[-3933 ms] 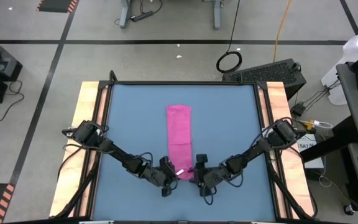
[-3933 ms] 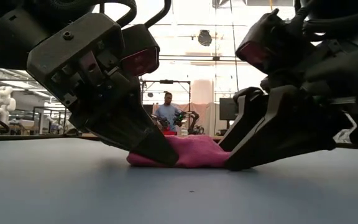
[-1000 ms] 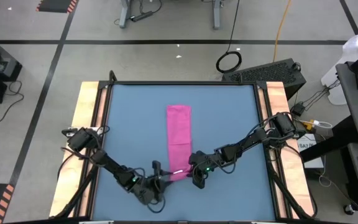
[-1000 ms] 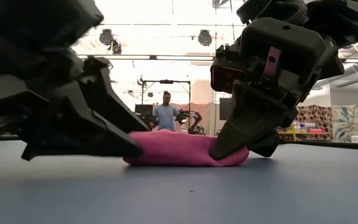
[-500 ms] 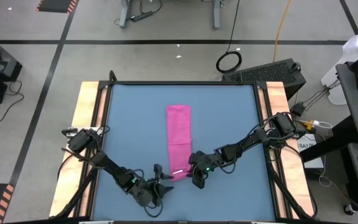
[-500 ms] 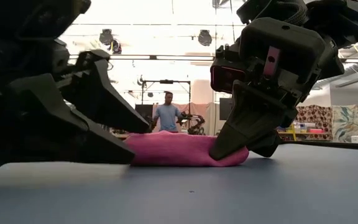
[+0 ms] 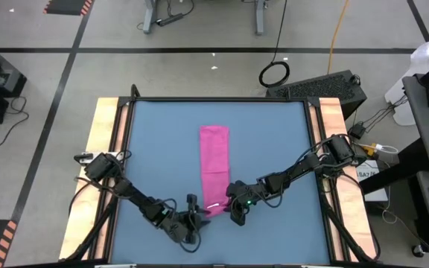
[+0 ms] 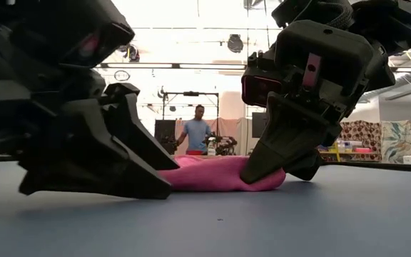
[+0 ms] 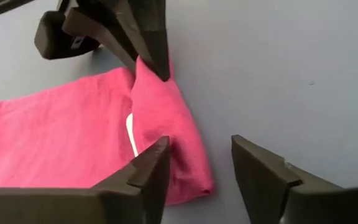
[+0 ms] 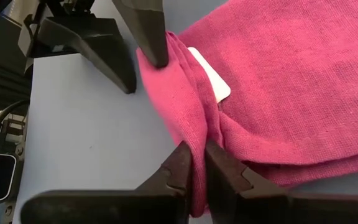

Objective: Roll towel into tight, uniform cylinder
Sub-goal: Roll the pink towel

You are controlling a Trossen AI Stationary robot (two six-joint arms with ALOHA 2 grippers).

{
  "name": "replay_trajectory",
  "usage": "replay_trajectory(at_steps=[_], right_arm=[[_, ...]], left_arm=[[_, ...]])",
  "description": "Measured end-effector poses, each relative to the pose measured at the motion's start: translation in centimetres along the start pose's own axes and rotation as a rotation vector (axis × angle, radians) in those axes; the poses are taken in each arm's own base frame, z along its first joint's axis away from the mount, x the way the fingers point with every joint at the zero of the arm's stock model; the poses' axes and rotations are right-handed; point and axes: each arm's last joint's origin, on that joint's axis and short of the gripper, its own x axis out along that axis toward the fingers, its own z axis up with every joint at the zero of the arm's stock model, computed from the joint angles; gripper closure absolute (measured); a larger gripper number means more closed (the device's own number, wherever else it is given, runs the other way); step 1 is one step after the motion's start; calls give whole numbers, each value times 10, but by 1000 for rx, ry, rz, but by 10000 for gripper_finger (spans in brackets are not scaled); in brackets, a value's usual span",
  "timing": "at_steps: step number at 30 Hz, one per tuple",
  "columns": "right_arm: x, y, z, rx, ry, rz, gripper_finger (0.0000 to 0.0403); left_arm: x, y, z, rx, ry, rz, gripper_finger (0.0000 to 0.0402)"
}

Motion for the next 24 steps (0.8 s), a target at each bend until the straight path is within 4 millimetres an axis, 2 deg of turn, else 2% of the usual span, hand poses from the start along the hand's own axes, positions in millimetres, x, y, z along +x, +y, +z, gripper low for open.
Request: replay_trajectory(at_steps=[5,19,24], right_arm=[[0,0,0,-2,-5,5,370],[0,2,2,-22,-20,20,344],[-2,5,2,-57,-27,22,334]], left_arm=[[2,3,-1,-37,14,10,261],[11,18,-7,-202,93,29,269],[13,21,-8,-205,113,28,315]])
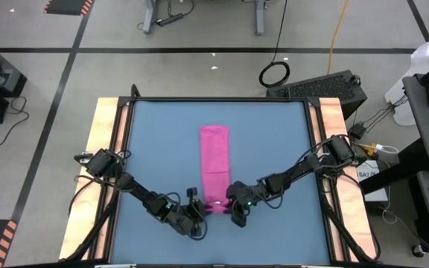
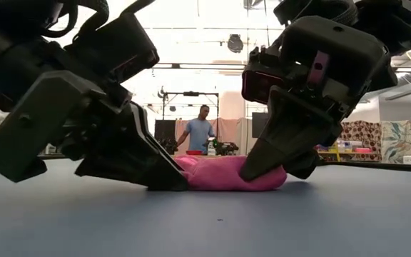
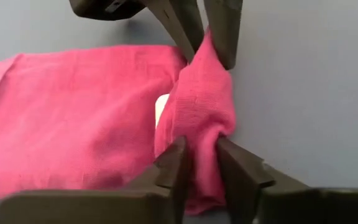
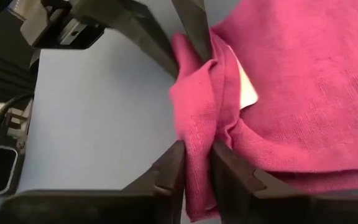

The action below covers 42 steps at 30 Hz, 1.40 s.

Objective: Roll towel into tight, uniform cylinder
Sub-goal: Roll the pink towel

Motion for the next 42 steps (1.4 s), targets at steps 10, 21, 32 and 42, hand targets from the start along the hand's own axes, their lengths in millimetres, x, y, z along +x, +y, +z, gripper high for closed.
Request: replay_trajectory(at_steps=[10,21,32,42], right_arm=[[-32,22,-8,-228,24,-135,246],[-32,73,-44,-639,-255,-265,198],[-9,56,-47,-691,-259,-328,198],[-4,49,-41,-698,-229,-287,238]], left_arm=[[-3,4,7,-81,36,-88,380],[-10,17,23,-309,113,-191,386],[-8,22,27,-357,163,-270,384],[-6,25,28,-364,166,-267,384]])
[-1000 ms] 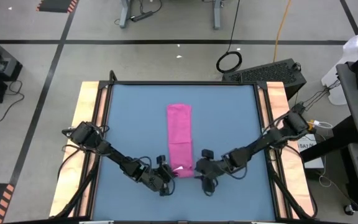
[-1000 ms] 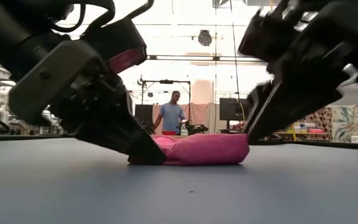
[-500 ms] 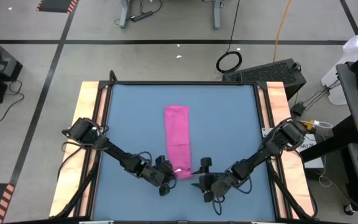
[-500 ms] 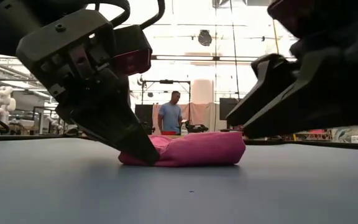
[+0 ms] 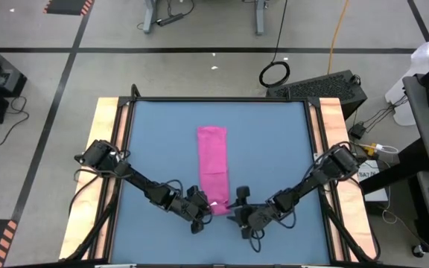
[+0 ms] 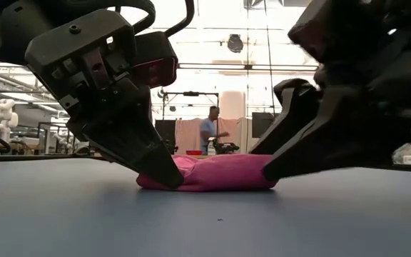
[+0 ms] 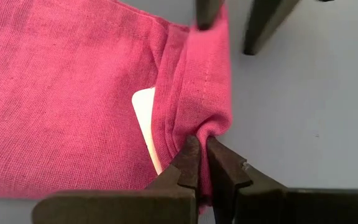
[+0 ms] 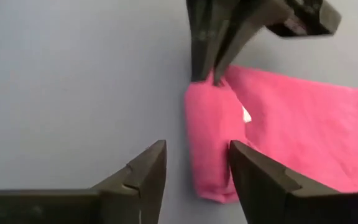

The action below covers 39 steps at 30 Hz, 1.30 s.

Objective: Roll towel into tight, uniform cylinder
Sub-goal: Roll the pink towel

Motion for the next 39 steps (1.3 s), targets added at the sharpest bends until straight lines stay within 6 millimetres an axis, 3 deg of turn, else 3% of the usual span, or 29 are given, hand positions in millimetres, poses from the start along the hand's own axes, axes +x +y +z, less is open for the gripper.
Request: replay_trajectory(at_steps=[9,22,29,35,39], right_arm=[[8,-15,-3,124,54,11,255],[12,-25,-7,362,140,50,389],[12,-27,-8,448,170,55,391],[12,-27,-9,455,175,53,395],[13,-29,-10,476,180,54,395]], left_arm=[[0,0,0,1,-1,3,384],[-1,-2,-1,9,-33,35,377],[-12,-14,-7,150,-148,151,299],[-29,-46,-16,380,-302,170,218],[-29,-58,-28,496,-338,165,185]])
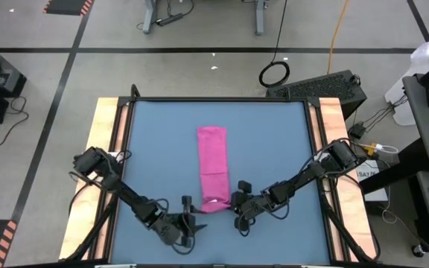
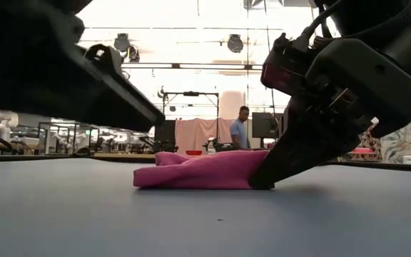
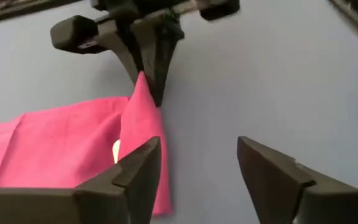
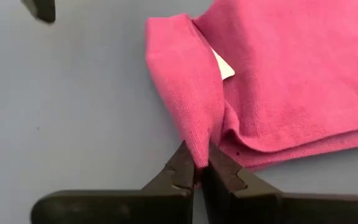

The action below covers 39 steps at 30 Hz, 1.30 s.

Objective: Roll towel into tight, uniform cylinder
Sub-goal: Roll the pink towel

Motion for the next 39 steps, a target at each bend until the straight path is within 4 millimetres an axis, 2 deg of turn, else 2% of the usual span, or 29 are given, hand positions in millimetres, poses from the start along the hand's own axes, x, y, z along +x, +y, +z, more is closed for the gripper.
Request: replay_trajectory(at_steps=[8,16,20,25,28,30,34,39], right_arm=[[1,-1,0,4,11,8,395],[1,-1,0,3,16,12,395],[1,-1,-1,2,15,14,395],[0,0,-1,-9,12,17,388],[-6,7,-2,-46,-2,7,363],[-13,12,-5,-99,1,-11,336],[-30,23,-10,-219,9,-19,275],[-44,48,-13,-383,-191,-90,216]], left_arm=[[16,2,-20,118,49,55,171],[34,26,-20,10,131,25,180],[40,37,-20,-59,186,-22,220],[41,40,-20,-60,197,-20,313],[41,41,-20,-102,200,-11,373],[41,41,-19,-145,201,-11,388],[38,45,-14,-261,227,-53,372],[37,53,-9,-372,273,-115,365]])
